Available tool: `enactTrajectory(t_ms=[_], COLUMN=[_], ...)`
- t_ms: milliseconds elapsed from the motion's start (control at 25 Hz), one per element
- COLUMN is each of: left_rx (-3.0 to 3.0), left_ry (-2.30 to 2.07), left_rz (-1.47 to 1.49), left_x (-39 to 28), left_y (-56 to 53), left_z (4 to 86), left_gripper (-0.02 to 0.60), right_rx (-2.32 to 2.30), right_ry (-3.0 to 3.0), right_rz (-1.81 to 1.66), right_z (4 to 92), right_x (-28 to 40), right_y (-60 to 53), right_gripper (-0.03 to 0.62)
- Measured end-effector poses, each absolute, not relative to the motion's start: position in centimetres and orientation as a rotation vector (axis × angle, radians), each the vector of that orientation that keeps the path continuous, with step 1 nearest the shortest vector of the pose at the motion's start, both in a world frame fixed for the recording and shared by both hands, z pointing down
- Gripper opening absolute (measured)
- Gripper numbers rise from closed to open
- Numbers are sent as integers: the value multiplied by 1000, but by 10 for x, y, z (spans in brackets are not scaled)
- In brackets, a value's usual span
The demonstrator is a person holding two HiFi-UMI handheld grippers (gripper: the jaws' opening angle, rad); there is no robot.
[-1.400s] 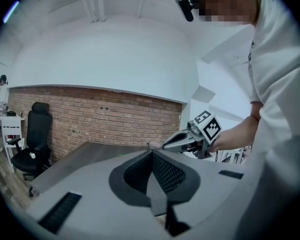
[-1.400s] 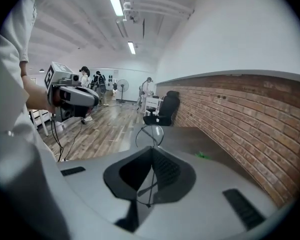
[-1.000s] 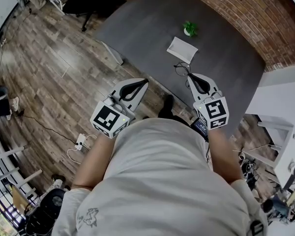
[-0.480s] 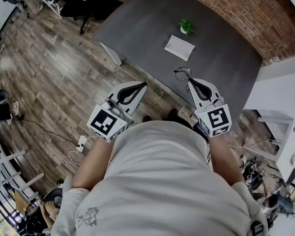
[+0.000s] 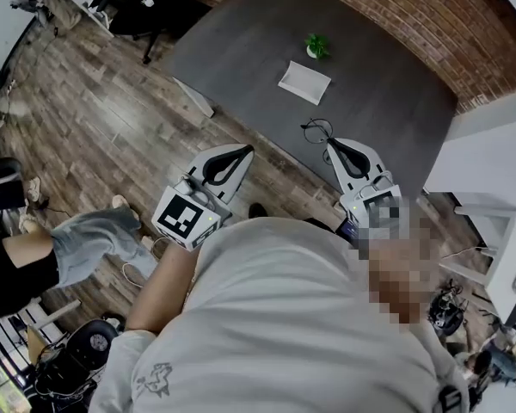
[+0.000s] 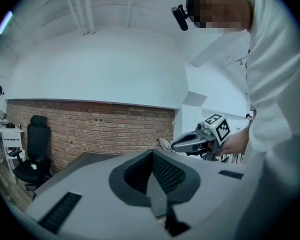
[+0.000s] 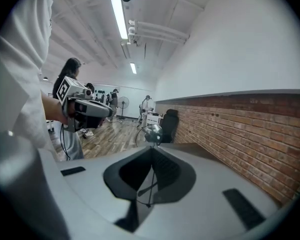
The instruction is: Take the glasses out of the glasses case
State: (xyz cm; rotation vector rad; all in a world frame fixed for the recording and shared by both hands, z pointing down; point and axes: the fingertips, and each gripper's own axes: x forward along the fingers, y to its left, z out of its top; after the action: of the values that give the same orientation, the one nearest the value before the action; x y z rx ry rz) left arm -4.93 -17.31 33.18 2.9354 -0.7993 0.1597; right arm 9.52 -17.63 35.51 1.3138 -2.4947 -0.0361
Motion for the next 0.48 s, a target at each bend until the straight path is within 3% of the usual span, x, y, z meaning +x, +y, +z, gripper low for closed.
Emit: enactTrajectory(t_ms=[480], left_rx=[2904], left_ry=[-886], left_rz=[197], left_x=[23], left_y=[-123], left_z=[339], left_gripper=[11], right_rx=[1133], right_ry=[-2576], right_rz=[-34], right_z=[357], right_x=[144], right_y=[-121], right_gripper=[12])
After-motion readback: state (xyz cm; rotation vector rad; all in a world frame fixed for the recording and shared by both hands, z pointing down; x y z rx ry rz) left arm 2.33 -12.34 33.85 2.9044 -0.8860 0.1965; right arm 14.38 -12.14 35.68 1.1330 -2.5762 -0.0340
